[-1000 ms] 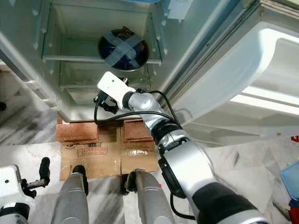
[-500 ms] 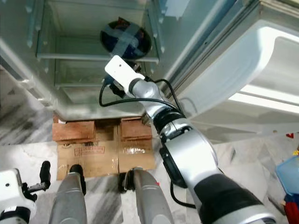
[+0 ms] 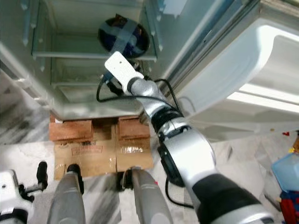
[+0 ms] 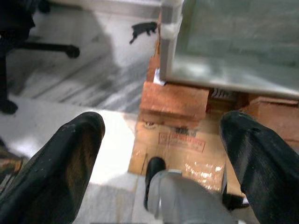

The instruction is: Restocking fridge

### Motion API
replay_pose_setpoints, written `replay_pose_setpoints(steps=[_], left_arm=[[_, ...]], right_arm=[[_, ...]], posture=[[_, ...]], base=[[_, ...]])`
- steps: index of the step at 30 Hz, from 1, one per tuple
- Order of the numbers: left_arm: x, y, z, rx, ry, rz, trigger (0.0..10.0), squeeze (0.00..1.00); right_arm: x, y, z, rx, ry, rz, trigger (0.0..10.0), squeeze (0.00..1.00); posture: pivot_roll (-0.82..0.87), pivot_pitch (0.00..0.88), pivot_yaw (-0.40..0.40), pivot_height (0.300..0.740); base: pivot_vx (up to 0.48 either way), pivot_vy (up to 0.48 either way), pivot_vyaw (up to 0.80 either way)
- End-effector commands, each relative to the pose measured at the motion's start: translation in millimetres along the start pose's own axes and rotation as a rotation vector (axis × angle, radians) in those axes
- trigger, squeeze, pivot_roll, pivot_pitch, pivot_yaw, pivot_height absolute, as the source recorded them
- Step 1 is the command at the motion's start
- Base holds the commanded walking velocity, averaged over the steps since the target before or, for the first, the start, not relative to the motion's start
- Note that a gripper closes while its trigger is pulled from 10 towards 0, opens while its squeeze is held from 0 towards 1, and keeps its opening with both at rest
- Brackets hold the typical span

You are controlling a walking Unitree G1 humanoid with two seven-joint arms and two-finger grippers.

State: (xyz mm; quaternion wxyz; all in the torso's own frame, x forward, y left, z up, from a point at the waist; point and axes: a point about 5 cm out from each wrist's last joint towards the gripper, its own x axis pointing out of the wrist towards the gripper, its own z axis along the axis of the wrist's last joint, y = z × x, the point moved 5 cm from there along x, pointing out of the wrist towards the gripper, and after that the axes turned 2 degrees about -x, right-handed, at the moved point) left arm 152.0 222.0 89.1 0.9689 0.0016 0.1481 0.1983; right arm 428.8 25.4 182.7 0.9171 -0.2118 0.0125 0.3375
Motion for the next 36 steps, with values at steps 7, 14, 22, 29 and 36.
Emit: replay_pose_setpoints(steps=[7, 14, 22, 29, 36], left_arm=[[8.0, -2.5, 1, 0.011, 0.004, -0.016, 10.0, 0.00], [27.3, -15.2, 5, -0.005, -0.031, -0.063, 10.0, 0.00], [54.4, -29.4, 8, 0.000, -0.055, -0.132, 10.0, 0.00], [77.9, -32.0, 10, 0.015, -0.080, -0.171, 10.0, 0.00], [95.2, -48.2, 20, -0.007, -0.124, -0.229, 10.0, 0.00]], right_arm=[[1.8, 7.2, 5, 0.174, -0.070, -0.022, 10.0, 0.00], [-16.8, -6.5, -24, 0.215, -0.105, 0.036, 10.0, 0.00], [-49.9, -0.4, -85, 0.296, -0.069, 0.098, 10.0, 0.00], [-88.8, 1.4, -119, 0.372, -0.065, 0.017, 10.0, 0.00], [-127.1, -2.3, -123, 0.305, -0.072, -0.171, 10.0, 0.00]], posture=[[0.28, 0.446, -0.269, 0.740], [0.22, 0.353, -0.243, 0.740], [0.16, 0.252, -0.212, 0.740], [0.11, 0.155, -0.172, 0.740], [0.08, 0.072, -0.143, 0.740]], base=[[0.000, 0.000, 0.00], [0.000, 0.000, 0.00], [0.000, 0.000, 0.00], [0.000, 0.000, 0.00], [0.000, 0.000, 0.00]])
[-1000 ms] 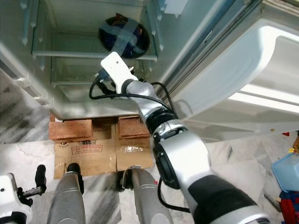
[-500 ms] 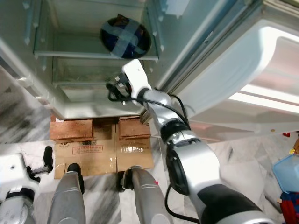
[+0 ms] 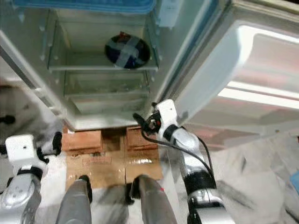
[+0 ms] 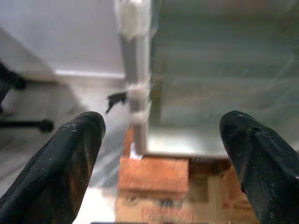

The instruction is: Restocking fridge

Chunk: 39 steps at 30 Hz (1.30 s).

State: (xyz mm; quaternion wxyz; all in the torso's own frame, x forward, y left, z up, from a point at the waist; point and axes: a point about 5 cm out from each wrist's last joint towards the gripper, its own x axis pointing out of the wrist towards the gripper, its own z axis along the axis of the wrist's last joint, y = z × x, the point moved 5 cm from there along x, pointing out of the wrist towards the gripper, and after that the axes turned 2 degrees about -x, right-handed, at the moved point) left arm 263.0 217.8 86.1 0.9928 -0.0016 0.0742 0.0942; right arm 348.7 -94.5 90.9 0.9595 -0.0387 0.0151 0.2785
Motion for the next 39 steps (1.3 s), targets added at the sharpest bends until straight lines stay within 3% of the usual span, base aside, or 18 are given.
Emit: replay_pose_setpoints(steps=[1, 3, 6, 8, 14, 17, 21, 24, 29, 31, 39], left_arm=[[0.6, -3.2, -8, -0.011, 0.017, -0.023, 10.0, 0.00], [6.8, -9.0, -6, -0.025, -0.003, -0.048, 10.0, 0.00], [8.3, -14.4, -4, -0.036, -0.014, -0.072, 10.0, 0.00], [10.0, -15.8, -7, -0.024, -0.003, -0.068, 10.0, 0.00], [10.9, -19.8, -22, -0.022, 0.046, -0.082, 10.0, 0.00], [12.4, -25.7, -19, -0.005, 0.030, -0.110, 10.0, 0.00], [15.8, -21.1, -15, -0.012, 0.016, -0.081, 10.0, 0.00], [16.0, -19.3, -14, -0.013, 0.011, -0.073, 10.0, 0.00], [14.8, -19.9, -14, -0.013, 0.010, -0.072, 10.0, 0.00], [14.4, -20.3, -14, -0.016, 0.011, -0.070, 10.0, 0.00], [14.0, -21.0, -15, -0.017, 0.013, -0.077, 10.0, 0.00]], right_arm=[[-11.9, -2.5, 1, -0.074, 0.009, -0.028, 10.0, 0.00], [-33.0, -1.7, 3, -0.023, -0.019, -0.056, 10.0, 0.00], [-42.1, -10.5, -1, 0.034, -0.008, -0.132, 10.0, 0.00], [-44.6, -15.9, -6, 0.014, 0.016, -0.178, 10.0, 0.00], [-40.1, -18.9, -8, 0.062, 0.053, -0.229, 10.0, 0.00], [-37.2, -21.1, -3, 0.078, 0.045, -0.242, 10.0, 0.00], [-30.5, -27.0, -2, 0.085, 0.065, -0.268, 10.0, 0.00], [-25.8, -28.5, -1, 0.015, 0.080, -0.296, 10.0, 0.00], [-23.4, -27.4, -2, 0.032, 0.081, -0.304, 10.0, 0.00], [-24.2, -30.1, -4, -0.028, 0.098, -0.326, 10.0, 0.00], [-22.4, -26.3, -1, 0.033, 0.084, -0.284, 10.0, 0.00]], posture=[[0.07, 0.050, -0.132, 0.740], [0.06, 0.020, -0.115, 0.740], [0.05, 0.012, -0.107, 0.740], [0.04, 0.005, -0.088, 0.740], [0.03, 0.006, -0.061, 0.740], [0.03, 0.037, -0.058, 0.740], [0.04, 0.029, -0.063, 0.740], [0.04, 0.035, -0.070, 0.740], [0.04, 0.044, -0.077, 0.740], [0.04, 0.049, -0.079, 0.740], [0.04, 0.065, -0.082, 0.740]], base=[[0.000, 0.000, 0.00], [0.000, 0.000, 0.00], [0.000, 0.000, 0.00], [0.000, 0.000, 0.00], [0.000, 0.000, 0.00], [0.000, 0.000, 0.00], [-0.060, 0.000, 0.00], [0.000, 0.000, 0.00], [0.000, 0.000, 0.00], [0.000, 0.000, 0.00], [-0.249, 0.000, 0.00]])
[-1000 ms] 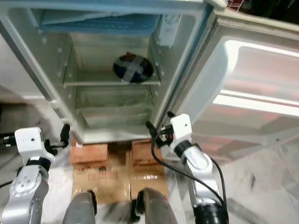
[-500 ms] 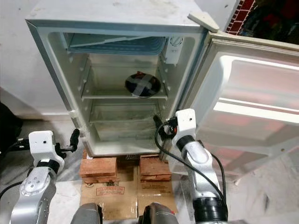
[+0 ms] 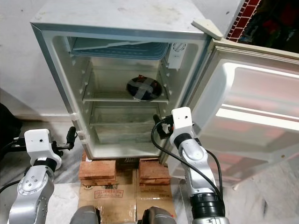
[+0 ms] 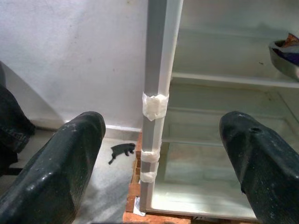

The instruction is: Restocking fridge

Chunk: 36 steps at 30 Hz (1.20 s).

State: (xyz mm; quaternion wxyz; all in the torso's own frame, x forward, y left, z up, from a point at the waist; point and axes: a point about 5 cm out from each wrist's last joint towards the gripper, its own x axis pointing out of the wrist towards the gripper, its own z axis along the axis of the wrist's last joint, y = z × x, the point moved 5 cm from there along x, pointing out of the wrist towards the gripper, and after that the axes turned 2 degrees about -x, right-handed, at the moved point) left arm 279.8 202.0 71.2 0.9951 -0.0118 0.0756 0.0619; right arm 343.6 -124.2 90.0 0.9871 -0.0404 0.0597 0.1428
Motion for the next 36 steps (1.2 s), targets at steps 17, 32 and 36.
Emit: replay_pose_setpoints(steps=[17, 32, 36], left_arm=[[-3.0, -1.2, -0.6, 0.004, 0.014, -0.012, 10.0, 0.00], [-0.9, -5.8, 0.6, -0.022, 0.009, -0.047, 10.0, 0.00], [0.4, -6.0, 3.3, -0.025, 0.000, -0.049, 10.0, 0.00]], right_arm=[[0.6, -1.4, 5.2, 0.034, -0.019, -0.007, 10.0, 0.00], [-0.4, -2.5, 1.5, 0.016, -0.006, -0.027, 10.0, 0.00], [0.3, -5.3, 0.8, 0.011, -0.002, -0.042, 10.0, 0.00]], posture=[[0.05, 0.088, -0.081, 0.740], [0.04, 0.085, -0.084, 0.740], [0.04, 0.085, -0.088, 0.740]], base=[[-0.391, 0.000, 0.00], [-0.018, 0.000, -0.68], [0.000, 0.000, -0.80]])
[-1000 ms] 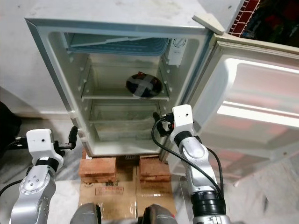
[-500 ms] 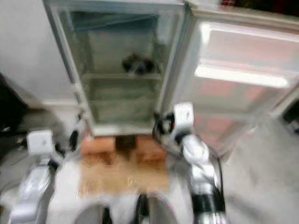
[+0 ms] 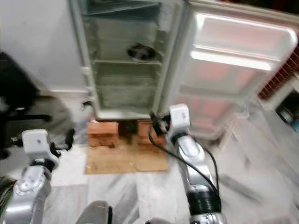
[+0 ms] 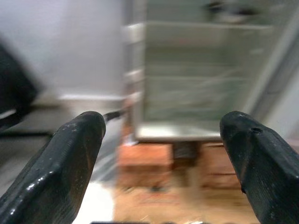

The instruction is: Restocking fridge

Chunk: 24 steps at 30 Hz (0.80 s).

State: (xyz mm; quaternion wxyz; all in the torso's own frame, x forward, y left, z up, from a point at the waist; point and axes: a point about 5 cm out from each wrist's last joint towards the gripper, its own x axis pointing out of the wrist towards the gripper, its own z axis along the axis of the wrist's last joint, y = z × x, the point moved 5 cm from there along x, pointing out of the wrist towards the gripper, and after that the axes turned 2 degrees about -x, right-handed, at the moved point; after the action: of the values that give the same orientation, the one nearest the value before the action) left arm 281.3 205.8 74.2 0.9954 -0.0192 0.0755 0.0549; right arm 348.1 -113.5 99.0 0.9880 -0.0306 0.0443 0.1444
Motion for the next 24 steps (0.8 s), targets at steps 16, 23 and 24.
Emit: replay_pose_setpoints(steps=[16, 23, 24], left_arm=[[2.3, -14.4, 3, -0.019, -0.019, -0.078, 10.0, 0.00], [4.8, -16.0, 8, -0.001, -0.043, -0.083, 10.0, 0.00], [5.2, -16.6, 8, 0.002, -0.044, -0.085, 10.0, 0.00]], right_arm=[[-3.7, -16.4, -14, 0.013, 0.047, -0.088, 10.0, 0.00], [4.2, -14.2, -3, 0.017, 0.014, -0.084, 10.0, 0.00], [5.5, -14.0, -1, 0.025, 0.006, -0.082, 10.0, 0.00]], posture=[[0.04, 0.099, -0.081, 0.740], [0.03, 0.097, -0.074, 0.740], [0.03, 0.091, -0.073, 0.740]], base=[[0.016, 0.000, -0.80], [0.395, 0.000, -0.80], [0.446, 0.000, -0.80]])
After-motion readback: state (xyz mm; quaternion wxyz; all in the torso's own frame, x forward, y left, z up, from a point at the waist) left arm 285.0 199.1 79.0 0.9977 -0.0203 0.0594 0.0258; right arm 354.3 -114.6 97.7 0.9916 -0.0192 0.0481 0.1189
